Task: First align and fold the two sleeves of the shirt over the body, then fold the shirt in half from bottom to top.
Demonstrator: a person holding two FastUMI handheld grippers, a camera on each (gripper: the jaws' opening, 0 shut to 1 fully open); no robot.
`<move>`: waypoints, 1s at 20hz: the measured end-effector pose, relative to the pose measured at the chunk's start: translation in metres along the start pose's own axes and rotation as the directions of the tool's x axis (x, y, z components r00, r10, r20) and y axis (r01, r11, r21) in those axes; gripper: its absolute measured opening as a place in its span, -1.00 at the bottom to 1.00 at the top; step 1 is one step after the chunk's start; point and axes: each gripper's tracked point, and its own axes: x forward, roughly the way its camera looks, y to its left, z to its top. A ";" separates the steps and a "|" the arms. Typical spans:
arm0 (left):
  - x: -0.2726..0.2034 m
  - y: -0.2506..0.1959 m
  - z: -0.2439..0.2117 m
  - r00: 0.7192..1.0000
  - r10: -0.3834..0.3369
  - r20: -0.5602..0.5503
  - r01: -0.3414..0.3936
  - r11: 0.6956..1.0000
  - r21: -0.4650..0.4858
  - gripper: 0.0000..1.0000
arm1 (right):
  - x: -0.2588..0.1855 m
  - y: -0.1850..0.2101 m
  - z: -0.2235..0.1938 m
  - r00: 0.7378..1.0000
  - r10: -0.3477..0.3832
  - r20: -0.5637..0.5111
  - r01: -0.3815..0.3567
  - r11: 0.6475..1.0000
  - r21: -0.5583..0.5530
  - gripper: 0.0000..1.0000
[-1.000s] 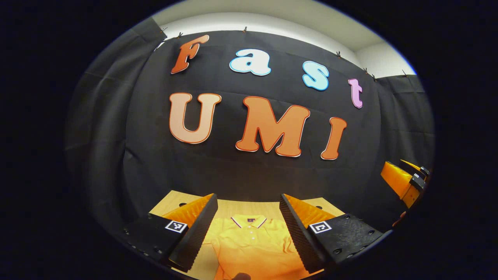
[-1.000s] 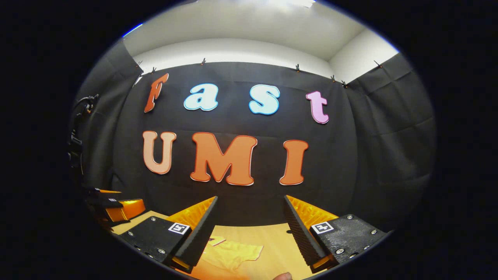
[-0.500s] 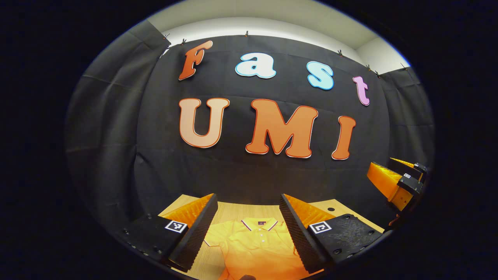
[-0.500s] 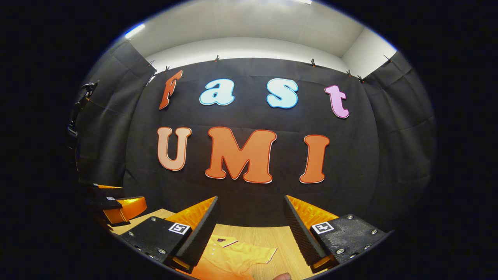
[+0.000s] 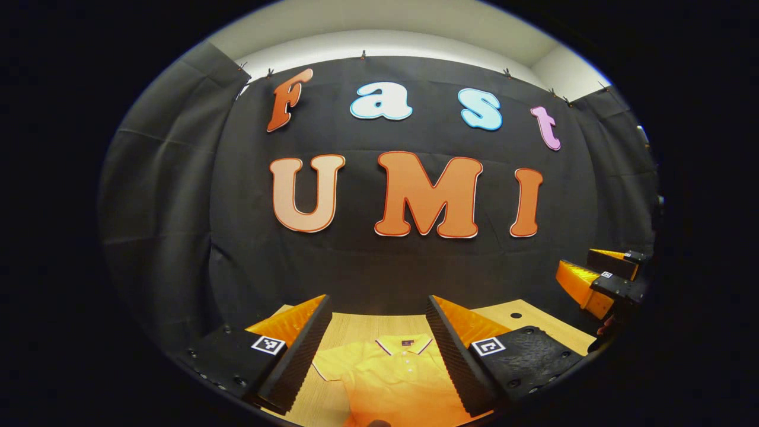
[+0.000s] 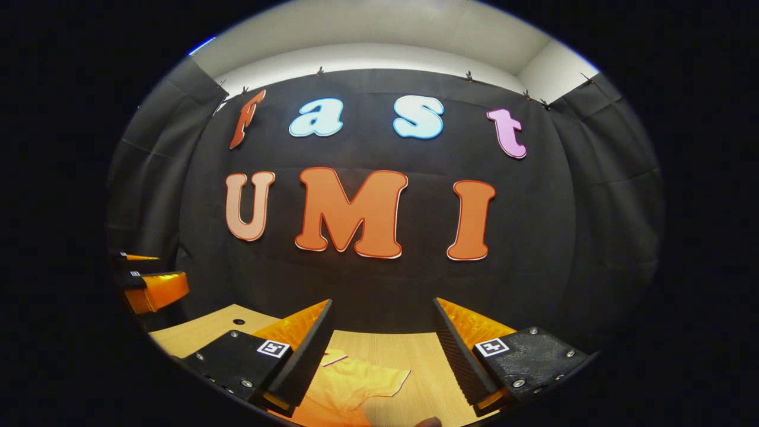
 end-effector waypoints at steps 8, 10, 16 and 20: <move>-0.004 -0.003 -0.008 0.999 0.048 -0.016 -0.047 0.998 0.047 0.96 | 0.049 -0.029 -0.069 0.988 -0.026 -0.155 0.020 0.999 -0.037 0.96; -0.006 0.000 -0.005 0.997 0.071 -0.010 -0.071 0.996 0.052 0.96 | 0.061 -0.033 -0.087 0.981 -0.021 -0.194 0.015 0.999 -0.034 0.96; -0.008 -0.004 -0.006 0.993 0.122 0.001 -0.122 0.991 0.060 0.96 | 0.091 -0.033 -0.139 0.948 0.030 -0.316 -0.028 1.000 0.009 0.96; -0.003 -0.011 -0.008 0.988 0.152 -0.003 -0.151 0.985 0.082 0.96 | 0.113 -0.026 -0.174 0.911 0.073 -0.405 -0.062 0.997 0.040 0.96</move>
